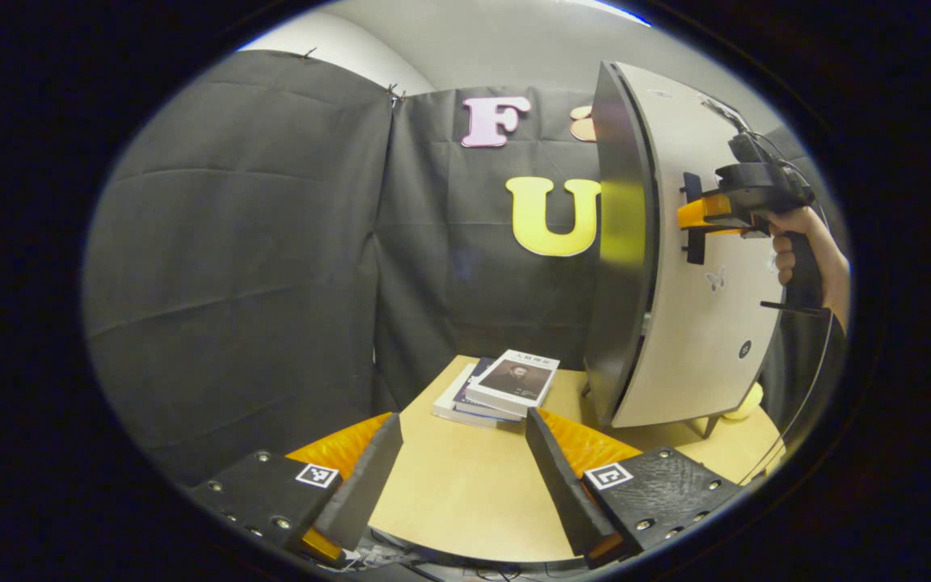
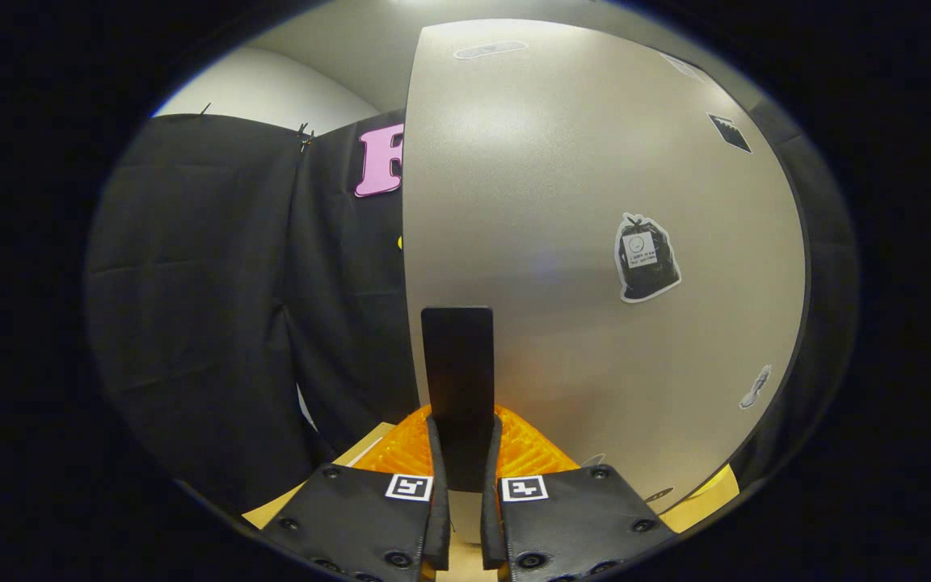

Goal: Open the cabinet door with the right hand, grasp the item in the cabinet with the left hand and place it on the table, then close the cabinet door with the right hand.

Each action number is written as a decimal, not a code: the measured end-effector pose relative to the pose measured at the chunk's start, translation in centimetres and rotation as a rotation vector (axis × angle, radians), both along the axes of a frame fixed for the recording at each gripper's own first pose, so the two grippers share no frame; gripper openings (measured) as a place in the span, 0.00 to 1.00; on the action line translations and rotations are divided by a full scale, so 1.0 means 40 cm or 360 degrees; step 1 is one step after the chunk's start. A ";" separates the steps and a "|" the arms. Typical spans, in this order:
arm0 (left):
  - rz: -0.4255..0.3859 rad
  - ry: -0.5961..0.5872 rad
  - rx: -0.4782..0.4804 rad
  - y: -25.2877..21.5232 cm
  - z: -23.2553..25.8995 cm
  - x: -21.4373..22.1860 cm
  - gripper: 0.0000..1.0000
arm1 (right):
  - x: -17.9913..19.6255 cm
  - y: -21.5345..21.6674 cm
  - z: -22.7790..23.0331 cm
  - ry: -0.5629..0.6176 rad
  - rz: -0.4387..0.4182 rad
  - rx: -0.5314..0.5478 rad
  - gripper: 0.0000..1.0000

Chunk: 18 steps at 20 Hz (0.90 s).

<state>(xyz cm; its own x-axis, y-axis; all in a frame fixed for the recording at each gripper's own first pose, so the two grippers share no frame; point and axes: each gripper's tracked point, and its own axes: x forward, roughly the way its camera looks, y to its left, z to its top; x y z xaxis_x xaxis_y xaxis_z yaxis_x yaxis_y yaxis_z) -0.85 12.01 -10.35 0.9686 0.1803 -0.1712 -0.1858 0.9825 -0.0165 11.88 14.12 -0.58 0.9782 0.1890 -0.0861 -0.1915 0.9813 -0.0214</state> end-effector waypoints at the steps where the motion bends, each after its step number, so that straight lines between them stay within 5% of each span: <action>1: 0.0003 -0.0002 0.0002 -0.003 0.003 -0.002 0.97 | -0.009 -0.001 0.000 0.0001 0.0016 -0.0003 0.17; 18: 0.0117 -0.0036 0.0044 -0.140 0.049 -0.160 0.92 | -0.146 -0.070 0.022 0.0012 0.0346 0.0027 0.17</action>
